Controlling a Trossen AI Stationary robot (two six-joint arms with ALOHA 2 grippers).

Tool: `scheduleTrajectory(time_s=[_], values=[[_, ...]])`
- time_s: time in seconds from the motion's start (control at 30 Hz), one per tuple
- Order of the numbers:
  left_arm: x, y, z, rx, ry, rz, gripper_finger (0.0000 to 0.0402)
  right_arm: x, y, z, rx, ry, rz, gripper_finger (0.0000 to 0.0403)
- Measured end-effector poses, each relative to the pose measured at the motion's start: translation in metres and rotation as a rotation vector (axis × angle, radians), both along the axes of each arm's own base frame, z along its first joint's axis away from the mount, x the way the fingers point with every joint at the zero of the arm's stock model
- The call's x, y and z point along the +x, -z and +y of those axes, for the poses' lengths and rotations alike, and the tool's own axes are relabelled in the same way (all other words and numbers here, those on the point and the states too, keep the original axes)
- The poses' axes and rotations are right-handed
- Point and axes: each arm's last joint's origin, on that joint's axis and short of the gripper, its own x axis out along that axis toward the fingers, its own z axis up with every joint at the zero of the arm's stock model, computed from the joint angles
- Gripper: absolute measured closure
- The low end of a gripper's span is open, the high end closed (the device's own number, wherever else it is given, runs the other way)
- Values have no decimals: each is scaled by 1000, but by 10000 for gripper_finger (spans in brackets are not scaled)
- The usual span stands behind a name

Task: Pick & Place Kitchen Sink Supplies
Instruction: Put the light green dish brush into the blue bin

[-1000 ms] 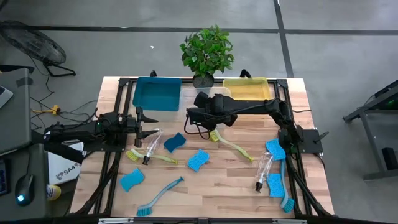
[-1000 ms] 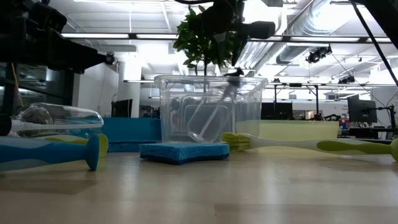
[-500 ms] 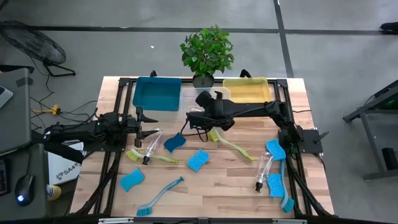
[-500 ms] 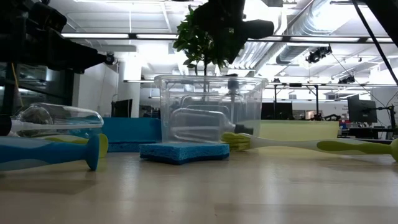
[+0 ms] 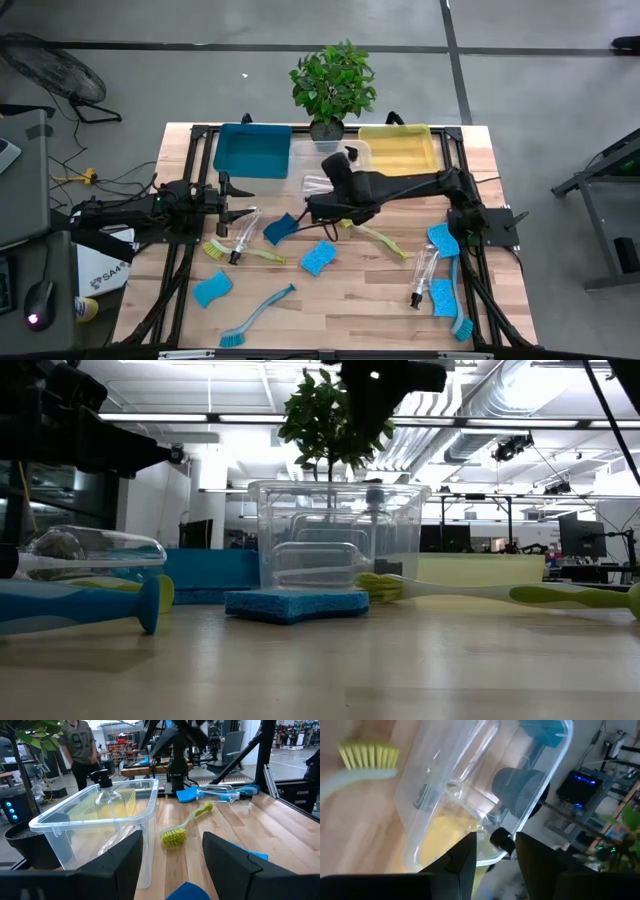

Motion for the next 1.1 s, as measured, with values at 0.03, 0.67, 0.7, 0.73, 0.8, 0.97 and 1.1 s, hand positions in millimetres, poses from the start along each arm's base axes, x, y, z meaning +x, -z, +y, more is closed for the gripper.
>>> scheduleTrajectory(time_s=[0.03,0.67,0.7,0.73,0.8,0.97,1.1], values=[[0,0,0,0,0,0,200,-3,-4,0,32,17,-24,274],[0,0,0,0,0,0,200,-88,-98,-1,594,407,-513,274],[0,0,0,0,0,0,200,-91,-101,-1,609,423,-529,274],[0,0,0,0,0,0,200,-93,-103,0,625,436,-538,274],[0,0,0,0,0,0,200,-96,-105,3,661,449,-545,274],[0,0,0,0,0,0,200,-97,-102,20,689,446,-530,274],[0,0,0,0,0,0,200,-98,-76,30,656,494,-450,274]])
